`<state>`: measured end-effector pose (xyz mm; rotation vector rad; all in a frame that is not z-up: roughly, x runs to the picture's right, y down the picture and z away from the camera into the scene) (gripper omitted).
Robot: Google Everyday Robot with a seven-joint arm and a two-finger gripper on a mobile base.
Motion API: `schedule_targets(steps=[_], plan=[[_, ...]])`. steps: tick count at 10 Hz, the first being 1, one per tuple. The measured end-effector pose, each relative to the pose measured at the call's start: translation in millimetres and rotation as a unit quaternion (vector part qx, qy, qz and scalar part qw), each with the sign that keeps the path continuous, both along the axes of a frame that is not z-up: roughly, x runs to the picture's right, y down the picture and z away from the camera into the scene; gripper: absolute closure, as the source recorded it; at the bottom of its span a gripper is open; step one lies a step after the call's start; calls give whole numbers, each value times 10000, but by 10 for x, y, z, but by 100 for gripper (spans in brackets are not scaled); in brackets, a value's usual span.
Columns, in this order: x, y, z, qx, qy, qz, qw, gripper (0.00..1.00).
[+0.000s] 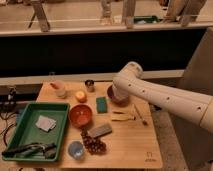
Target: Stack bowls on top of each other
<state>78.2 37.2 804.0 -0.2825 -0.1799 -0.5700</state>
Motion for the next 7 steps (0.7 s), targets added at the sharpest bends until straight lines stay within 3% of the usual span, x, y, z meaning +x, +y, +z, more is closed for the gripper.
schedule_targets(steps=[6, 7], plan=[[196, 34, 139, -218, 30, 335, 9992, 29], [229, 51, 163, -248, 8, 377, 9990, 23]])
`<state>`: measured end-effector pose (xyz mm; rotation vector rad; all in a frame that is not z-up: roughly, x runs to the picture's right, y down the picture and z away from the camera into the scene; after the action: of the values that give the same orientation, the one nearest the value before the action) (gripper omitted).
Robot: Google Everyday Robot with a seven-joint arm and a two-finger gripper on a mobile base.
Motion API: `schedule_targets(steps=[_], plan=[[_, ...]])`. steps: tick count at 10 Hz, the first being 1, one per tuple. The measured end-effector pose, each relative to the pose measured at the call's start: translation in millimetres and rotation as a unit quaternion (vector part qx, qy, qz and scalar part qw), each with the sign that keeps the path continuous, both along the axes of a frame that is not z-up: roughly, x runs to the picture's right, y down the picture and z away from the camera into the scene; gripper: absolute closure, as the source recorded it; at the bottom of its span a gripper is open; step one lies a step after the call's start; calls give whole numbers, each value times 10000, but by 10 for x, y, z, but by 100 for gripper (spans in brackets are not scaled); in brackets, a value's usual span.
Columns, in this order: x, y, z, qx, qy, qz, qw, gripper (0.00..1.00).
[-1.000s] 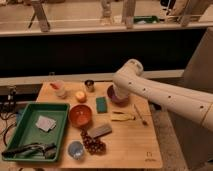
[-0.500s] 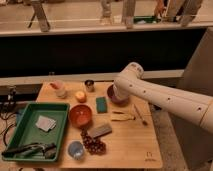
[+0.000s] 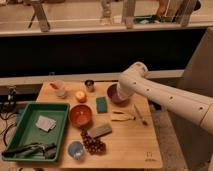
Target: Stack bowls on top of each other
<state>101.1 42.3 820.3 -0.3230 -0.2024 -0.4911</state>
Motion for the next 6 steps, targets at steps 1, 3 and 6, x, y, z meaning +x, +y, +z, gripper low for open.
schedule_targets(steps=[1, 3, 6], plan=[[41, 10, 27, -6, -44, 48, 10000, 20], [94, 15, 67, 126, -513, 195, 9984, 20], [114, 65, 175, 401, -977, 192, 9942, 20]])
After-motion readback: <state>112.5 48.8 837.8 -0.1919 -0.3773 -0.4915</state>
